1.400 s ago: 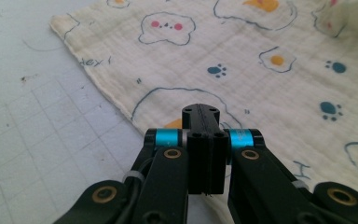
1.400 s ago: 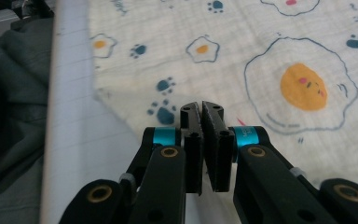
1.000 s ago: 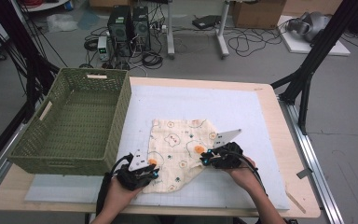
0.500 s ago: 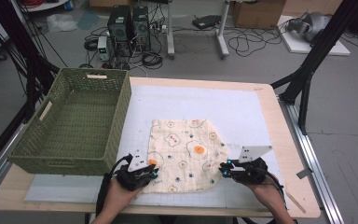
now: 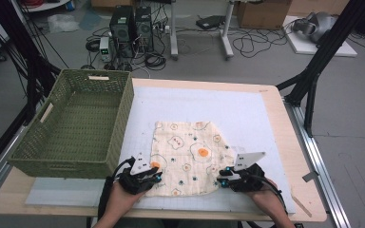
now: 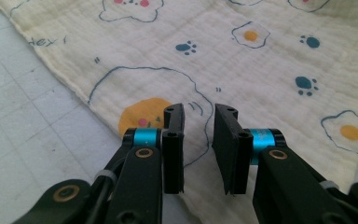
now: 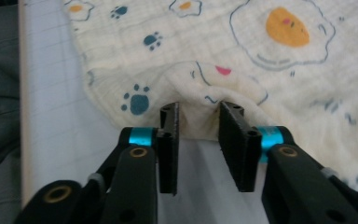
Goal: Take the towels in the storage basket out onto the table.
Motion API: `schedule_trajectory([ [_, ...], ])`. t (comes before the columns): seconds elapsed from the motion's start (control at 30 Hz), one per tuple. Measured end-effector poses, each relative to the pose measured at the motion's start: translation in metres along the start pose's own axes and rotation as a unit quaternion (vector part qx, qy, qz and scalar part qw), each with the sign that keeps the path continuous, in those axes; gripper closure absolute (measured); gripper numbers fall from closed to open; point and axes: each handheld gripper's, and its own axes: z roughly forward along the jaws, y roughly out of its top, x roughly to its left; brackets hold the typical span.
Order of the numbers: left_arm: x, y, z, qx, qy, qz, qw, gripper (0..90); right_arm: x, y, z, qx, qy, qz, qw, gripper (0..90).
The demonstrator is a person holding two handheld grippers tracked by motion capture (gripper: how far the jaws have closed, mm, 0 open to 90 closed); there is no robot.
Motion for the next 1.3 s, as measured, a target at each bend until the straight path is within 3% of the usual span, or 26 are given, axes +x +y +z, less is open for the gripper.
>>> schedule_trajectory([
  [0.1, 0.0, 0.0, 0.0, 0.0, 0.0, -0.001, 1.0, 73.0, -0.003, 0.008, 0.01, 0.009, 0.01, -0.006, 0.9999, 87.0],
  [0.13, 0.0, 0.0, 0.0, -0.001, -0.001, -0.002, 1.0, 73.1, -0.003, 0.009, 0.01, 0.005, 0.01, -0.01, 0.9999, 87.5],
  [0.3, 0.001, 0.0, 0.0, -0.001, -0.003, -0.003, 1.0, 73.1, -0.002, 0.009, -0.002, -0.013, 0.019, -0.008, 0.9997, 88.0],
  [0.47, 0.001, 0.0, -0.001, 0.0, -0.003, -0.001, 1.0, 73.0, 0.005, 0.009, -0.026, -0.016, 0.016, -0.016, 0.9996, 88.0],
  [0.67, 0.0, 0.0, -0.001, -0.001, -0.004, -0.002, 1.0, 71.3, 0.008, 0.009, -0.055, -0.027, 0.022, -0.006, 0.9994, 83.2],
  [0.73, 0.0, 0.0, -0.001, 0.0, -0.004, -0.002, 1.0, 70.9, 0.006, 0.008, -0.057, -0.035, 0.027, -0.004, 0.999, 82.4],
  [0.9, 0.0, -0.001, -0.001, -0.001, -0.004, -0.004, 1.0, 69.6, 0.002, 0.003, -0.046, -0.025, 0.027, -0.005, 0.9993, 77.8],
  [1.1, 0.001, -0.001, -0.002, -0.002, -0.004, -0.005, 1.0, 68.0, -0.021, 0.003, -0.026, -0.019, 0.008, 0.013, 0.9997, 66.7],
  [1.3, 0.002, -0.001, -0.003, -0.002, 0.002, -0.005, 1.0, 67.1, -0.064, 0.02, -0.016, -0.024, -0.036, 0.052, 0.9977, 65.0],
])
